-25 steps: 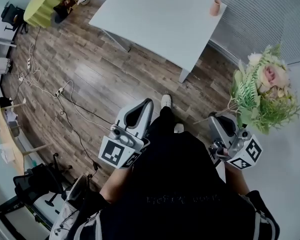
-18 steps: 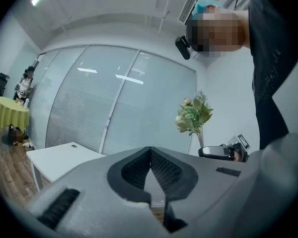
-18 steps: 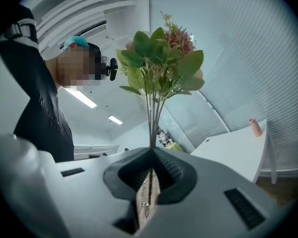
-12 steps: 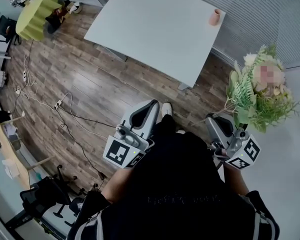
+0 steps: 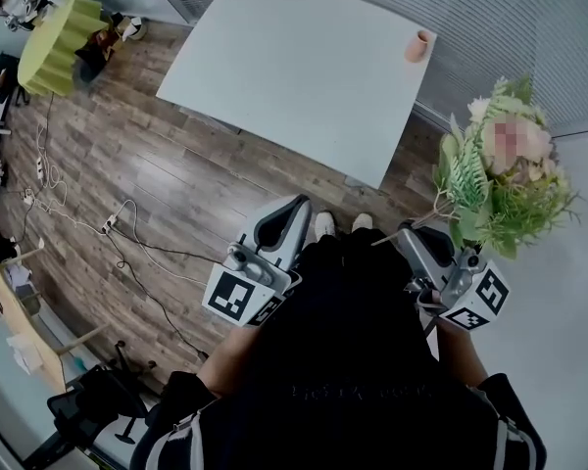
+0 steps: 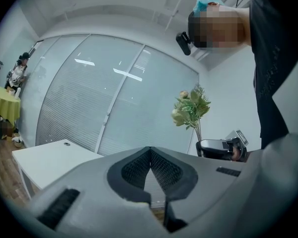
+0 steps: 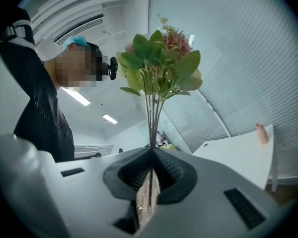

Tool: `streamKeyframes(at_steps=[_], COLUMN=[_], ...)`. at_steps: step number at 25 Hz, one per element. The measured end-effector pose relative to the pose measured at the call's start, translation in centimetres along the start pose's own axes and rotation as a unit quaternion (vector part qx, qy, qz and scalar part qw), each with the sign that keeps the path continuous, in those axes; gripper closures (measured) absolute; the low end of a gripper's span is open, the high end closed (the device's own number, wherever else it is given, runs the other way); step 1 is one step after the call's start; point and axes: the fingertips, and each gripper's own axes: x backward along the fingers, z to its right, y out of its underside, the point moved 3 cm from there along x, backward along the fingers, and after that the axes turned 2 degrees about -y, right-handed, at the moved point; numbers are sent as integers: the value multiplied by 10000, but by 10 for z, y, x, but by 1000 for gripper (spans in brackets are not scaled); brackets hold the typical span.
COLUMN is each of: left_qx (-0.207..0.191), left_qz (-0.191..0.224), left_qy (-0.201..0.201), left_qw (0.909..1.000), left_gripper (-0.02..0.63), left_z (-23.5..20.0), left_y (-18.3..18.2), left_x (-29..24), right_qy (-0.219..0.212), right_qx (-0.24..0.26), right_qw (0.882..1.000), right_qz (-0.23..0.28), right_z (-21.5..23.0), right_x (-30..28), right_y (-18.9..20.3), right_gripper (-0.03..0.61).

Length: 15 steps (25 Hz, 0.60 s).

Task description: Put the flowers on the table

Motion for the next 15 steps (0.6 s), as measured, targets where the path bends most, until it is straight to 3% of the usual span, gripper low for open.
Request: streamKeyframes(at_steps=[7,12,15], left_qx=[-24,21,167], left_qz=[-44,-113,8], left_qy=[33,-161,-281], left_qw=[10000,9998,9995], left_gripper=[595,597,595], left_z=[8,1,-4], left_y=[-4,11,-14], left_x=[-26,-62,-74], right_qy=[-23,-218,-346], right_qx=[70,-118,-110], right_qw=[10000,9997,9992], right_qz=[-49,-40,-138], right_z=[20,67,69], right_x=[7,7,-5], right_y=[-15,-14,-35], right_gripper=[540,540,540])
